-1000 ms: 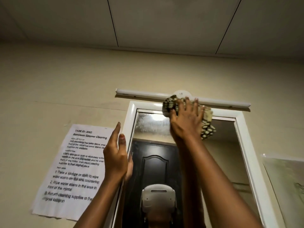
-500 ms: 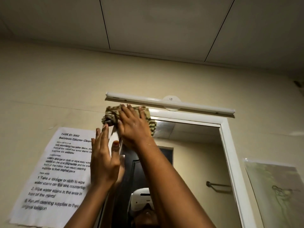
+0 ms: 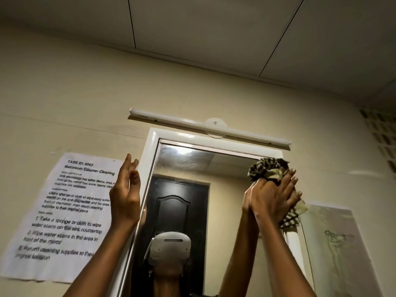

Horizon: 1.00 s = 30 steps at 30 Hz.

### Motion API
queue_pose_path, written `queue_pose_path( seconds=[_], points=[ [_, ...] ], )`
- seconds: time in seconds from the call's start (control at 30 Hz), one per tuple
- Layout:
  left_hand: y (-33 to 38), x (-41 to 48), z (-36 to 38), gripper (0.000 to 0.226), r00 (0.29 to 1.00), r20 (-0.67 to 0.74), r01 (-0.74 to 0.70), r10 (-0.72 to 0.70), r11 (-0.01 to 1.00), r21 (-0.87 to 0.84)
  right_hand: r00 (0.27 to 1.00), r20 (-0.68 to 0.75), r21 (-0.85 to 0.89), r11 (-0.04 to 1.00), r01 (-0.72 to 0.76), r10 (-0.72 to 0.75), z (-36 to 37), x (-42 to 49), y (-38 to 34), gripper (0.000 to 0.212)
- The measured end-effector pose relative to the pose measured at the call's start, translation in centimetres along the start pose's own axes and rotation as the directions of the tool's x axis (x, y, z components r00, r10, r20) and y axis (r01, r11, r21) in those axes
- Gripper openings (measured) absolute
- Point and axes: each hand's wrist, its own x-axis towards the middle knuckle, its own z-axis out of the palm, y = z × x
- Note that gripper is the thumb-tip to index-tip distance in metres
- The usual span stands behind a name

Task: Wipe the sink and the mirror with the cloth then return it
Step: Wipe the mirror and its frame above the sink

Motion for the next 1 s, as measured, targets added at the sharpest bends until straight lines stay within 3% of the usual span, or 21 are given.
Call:
queue_pose_path(
  seconds=[0.13,0.27,0.33,0.4,0.47,0.57,0.67,0.73,0.8,0.9,1.0],
  points=[
    [0.0,0.0,-0.1,0.053,0.999,-0.033,0.002,-0.005,0.995,-0.104,0.998,0.055,0.077,0.997,0.009,-0.013,-0.5,-1.2,-4.4,0.048],
    [-0.4,-0.1,-0.3,0.053,0.997,-0.071,-0.011,-0.001,0.986,-0.166,0.956,0.062,0.265,0.928,0.263,-0.288,-0.4,-4.8,-11.0,0.054],
    [-0.6,0.0,-0.4,0.057,0.996,-0.084,-0.013,-0.005,0.979,-0.205,0.827,0.087,0.324,0.801,0.504,-0.555,-0.5,-8.5,-14.2,0.059],
    [-0.9,0.4,-0.6,0.060,0.992,-0.119,0.009,-0.043,0.962,-0.274,0.615,0.119,0.362,0.611,0.704,-0.779,-0.8,-12.9,-16.4,0.053],
    [-1.2,0.6,-0.6,0.059,0.977,-0.176,0.047,-0.118,0.932,-0.360,0.487,0.145,0.380,0.503,0.777,-0.861,-0.7,-15.2,-17.1,0.049],
    [-1.5,0.6,-0.5,0.056,0.965,-0.231,0.056,-0.123,0.959,-0.276,0.454,0.107,0.340,0.461,0.819,-0.885,0.1,-15.1,-16.7,0.046],
    [-1.5,0.3,-0.3,0.055,0.985,-0.173,-0.025,0.014,0.998,-0.062,0.420,0.083,0.290,0.425,0.858,-0.904,0.1,-13.8,-14.3,0.051],
    [-1.1,0.0,-0.3,0.055,0.991,-0.106,-0.075,0.078,0.997,0.036,0.496,0.086,0.272,0.500,0.822,-0.864,0.0,-12.8,-11.6,0.054],
    [-0.7,-0.3,-0.2,0.051,0.995,-0.066,-0.073,0.076,0.996,0.054,0.640,0.103,0.231,0.644,0.730,-0.762,-0.2,-11.1,-7.9,0.057],
    [-0.8,-0.3,-0.2,0.048,0.999,-0.016,-0.039,0.039,0.998,0.040,0.863,0.108,0.194,0.862,0.468,-0.493,-0.9,-7.9,-1.0,0.068],
    [-1.2,0.1,-0.3,0.051,0.999,0.047,0.014,-0.012,0.999,-0.038,0.979,0.074,0.064,0.981,0.185,-0.190,-1.5,-6.2,5.0,0.063]
  ],
)
